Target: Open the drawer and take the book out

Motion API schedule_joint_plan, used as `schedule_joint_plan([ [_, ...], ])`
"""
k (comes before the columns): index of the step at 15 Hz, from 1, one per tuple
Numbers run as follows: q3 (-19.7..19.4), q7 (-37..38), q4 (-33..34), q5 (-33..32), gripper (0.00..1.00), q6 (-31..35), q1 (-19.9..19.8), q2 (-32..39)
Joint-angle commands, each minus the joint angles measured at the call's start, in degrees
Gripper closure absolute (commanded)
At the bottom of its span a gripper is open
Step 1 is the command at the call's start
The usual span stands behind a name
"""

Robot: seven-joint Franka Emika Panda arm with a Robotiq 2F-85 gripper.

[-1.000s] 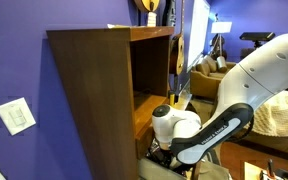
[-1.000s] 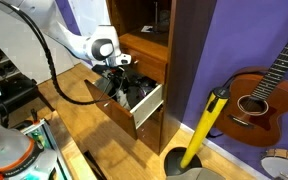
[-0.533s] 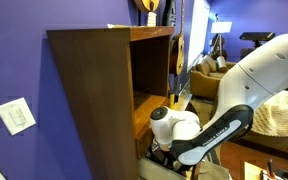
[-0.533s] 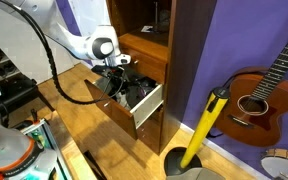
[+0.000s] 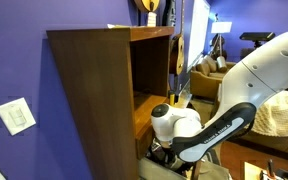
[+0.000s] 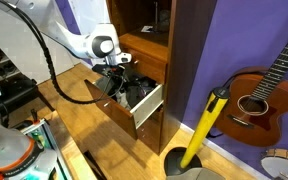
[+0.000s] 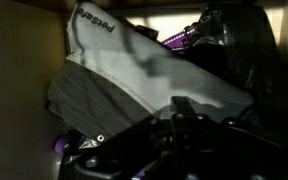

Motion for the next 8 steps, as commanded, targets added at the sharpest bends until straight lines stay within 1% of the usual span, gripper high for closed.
schedule_joint_plan([
  [1, -0.60, 3.21, -1.07, -3.86, 0.74, -0.74, 0.60, -3.22],
  [2, -0.35, 3.46, -1.06, -4.49, 0.73, -0.34, 0.65, -3.60],
  [5, 0.56, 4.80, -0.85, -6.42, 0.53, -0.38, 1.10, -4.37],
  [8, 1.65, 5.01, -0.25, -6.93, 0.29, -0.89, 1.60, -4.04],
])
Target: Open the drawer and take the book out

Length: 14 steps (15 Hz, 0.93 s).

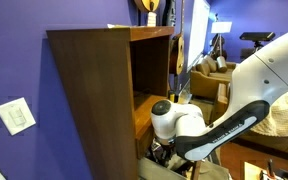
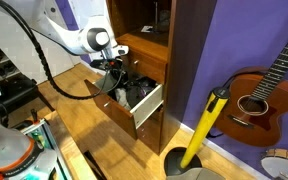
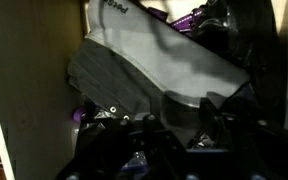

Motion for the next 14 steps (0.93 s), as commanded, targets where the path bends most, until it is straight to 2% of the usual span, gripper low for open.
schedule_joint_plan([
  [1, 1.09, 1.59, 0.33, -2.06, 0.23, -1.19, 1.09, 0.04],
  [4, 1.69, 2.01, 0.59, -2.11, 0.01, -1.96, 1.67, 0.60],
  [8, 1.17, 2.65, 0.09, -2.87, 0.00, -1.45, 1.17, 1.57],
  [13, 0.39, 2.39, -1.83, -0.21, 0.00, 3.70, 0.44, 2.71],
  [14, 0.04, 3.01, -2.47, -0.45, 0.00, 6.44, 0.22, 2.97],
])
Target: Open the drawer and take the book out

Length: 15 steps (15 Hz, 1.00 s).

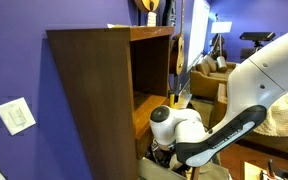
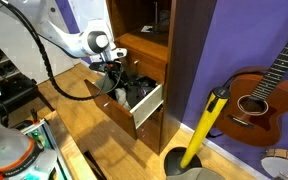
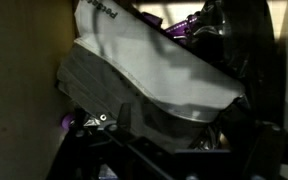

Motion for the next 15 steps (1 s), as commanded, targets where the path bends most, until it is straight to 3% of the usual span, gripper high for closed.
schedule_joint_plan([
  [1, -0.71, 1.62, -2.34, 1.60, 0.00, 6.92, -0.42, 1.49],
  [9, -3.89, 6.46, -3.16, -3.27, 0.00, 14.96, 0.74, 5.68],
  [15, -5.85, 12.00, -2.09, -10.54, 0.00, 12.74, 2.12, 7.44],
])
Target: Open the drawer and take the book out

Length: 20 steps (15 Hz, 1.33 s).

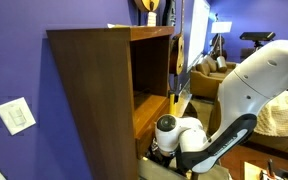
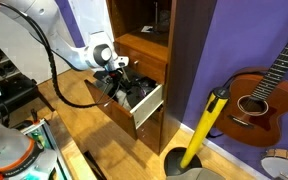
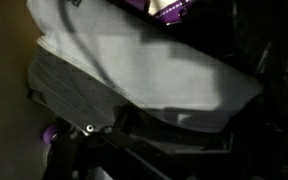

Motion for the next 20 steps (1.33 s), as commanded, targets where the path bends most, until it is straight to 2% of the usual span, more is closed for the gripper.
schedule_joint_plan([
  [1, -2.12, 3.91, 0.79, -5.44, 0.00, -0.29, 1.15, 3.03],
  [4, -2.06, 4.54, 1.16, -6.61, 0.03, -1.16, 1.27, 3.87],
  [5, -1.96, 4.48, 1.29, -6.62, 0.27, -1.44, 1.26, 4.04],
  [7, -1.94, 4.32, 1.46, -6.63, 0.28, -1.86, 1.29, 4.17],
  [10, -1.91, 3.85, 1.45, -5.55, 0.48, -2.58, 1.19, 3.26],
  [12, -1.89, 3.25, 1.31, -4.79, 0.53, -3.88, 0.93, 2.11],
  [18, -1.24, 2.17, 1.16, -2.10, 0.94, -9.55, 0.18, -1.10],
  [19, -1.25, 2.36, 0.94, -1.70, 0.96, -10.19, -0.01, -2.12],
  [20, -1.24, 2.41, 0.89, -1.51, 0.94, -10.69, -0.13, -2.79],
])
